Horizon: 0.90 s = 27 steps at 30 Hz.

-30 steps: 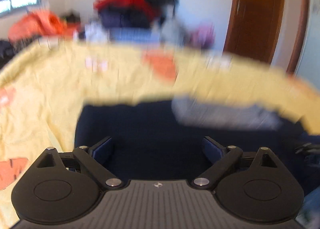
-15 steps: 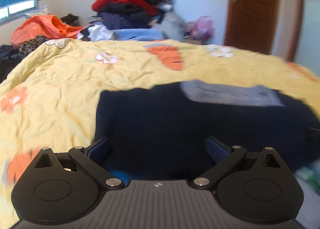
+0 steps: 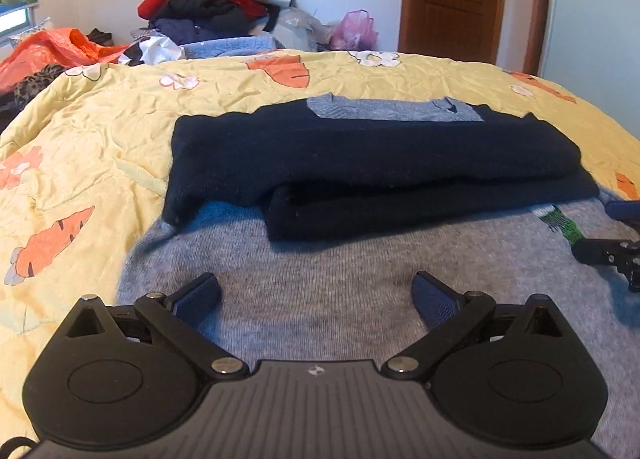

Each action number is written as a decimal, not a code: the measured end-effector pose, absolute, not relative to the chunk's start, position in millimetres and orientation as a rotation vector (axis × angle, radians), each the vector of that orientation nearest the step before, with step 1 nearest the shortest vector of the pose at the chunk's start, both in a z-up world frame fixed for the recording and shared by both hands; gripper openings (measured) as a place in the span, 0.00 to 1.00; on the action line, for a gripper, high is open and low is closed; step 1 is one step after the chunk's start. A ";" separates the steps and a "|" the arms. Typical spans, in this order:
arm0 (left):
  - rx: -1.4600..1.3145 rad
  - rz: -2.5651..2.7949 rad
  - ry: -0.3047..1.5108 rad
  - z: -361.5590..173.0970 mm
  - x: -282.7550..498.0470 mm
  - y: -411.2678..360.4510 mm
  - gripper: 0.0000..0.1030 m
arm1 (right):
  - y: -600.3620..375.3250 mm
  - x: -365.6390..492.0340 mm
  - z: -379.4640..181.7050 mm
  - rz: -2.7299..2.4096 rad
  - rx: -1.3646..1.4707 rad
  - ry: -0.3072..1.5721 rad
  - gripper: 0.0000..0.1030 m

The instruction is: Fold small clothes

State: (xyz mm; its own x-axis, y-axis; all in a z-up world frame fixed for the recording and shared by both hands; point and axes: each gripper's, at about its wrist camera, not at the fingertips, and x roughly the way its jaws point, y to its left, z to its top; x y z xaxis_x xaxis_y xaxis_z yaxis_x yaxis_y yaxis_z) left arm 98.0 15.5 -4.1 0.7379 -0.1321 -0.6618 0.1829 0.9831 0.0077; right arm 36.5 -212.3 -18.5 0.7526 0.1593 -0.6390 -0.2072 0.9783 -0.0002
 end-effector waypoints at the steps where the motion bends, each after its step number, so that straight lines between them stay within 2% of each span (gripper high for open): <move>1: 0.077 -0.167 0.720 -3.4 99.3 14.3 1.00 | -212.6 36.2 -18.3 0.200 -0.071 0.690 1.00; 5: 0.094 -0.082 0.705 5.4 72.0 12.8 1.00 | -206.3 13.1 -7.5 0.165 -0.080 0.662 0.97; 8: 0.064 -0.178 0.716 10.8 22.4 13.5 1.00 | -200.3 -34.2 9.2 0.290 -0.004 0.621 1.00; 12: 0.137 -0.235 0.727 3.4 -29.0 8.7 1.00 | -182.4 -66.6 -12.8 0.335 -0.091 0.737 1.00; 13: 0.156 -0.247 0.713 1.9 -37.4 10.1 1.00 | -180.9 -75.4 -20.0 0.328 -0.144 0.712 1.00; 17: 0.088 -0.262 0.717 -0.3 -40.3 37.7 1.00 | -201.4 -82.7 -22.2 0.298 -0.088 0.682 1.00; 21: 0.106 -0.215 0.712 2.9 -38.4 33.2 1.00 | -199.2 -83.2 -20.1 0.288 -0.098 0.680 0.99; 27: -0.011 -0.183 0.697 22.9 -104.3 80.1 1.00 | -270.2 -160.9 8.9 0.377 0.320 0.686 0.99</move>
State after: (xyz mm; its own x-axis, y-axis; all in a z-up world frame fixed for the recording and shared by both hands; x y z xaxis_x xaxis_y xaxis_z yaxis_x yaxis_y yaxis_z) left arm -104.3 80.1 22.9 0.7514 -0.1709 -0.6373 0.1635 0.9840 -0.0712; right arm -160.9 -270.2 8.9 0.7113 0.4374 -0.5503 -0.2308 0.8847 0.4050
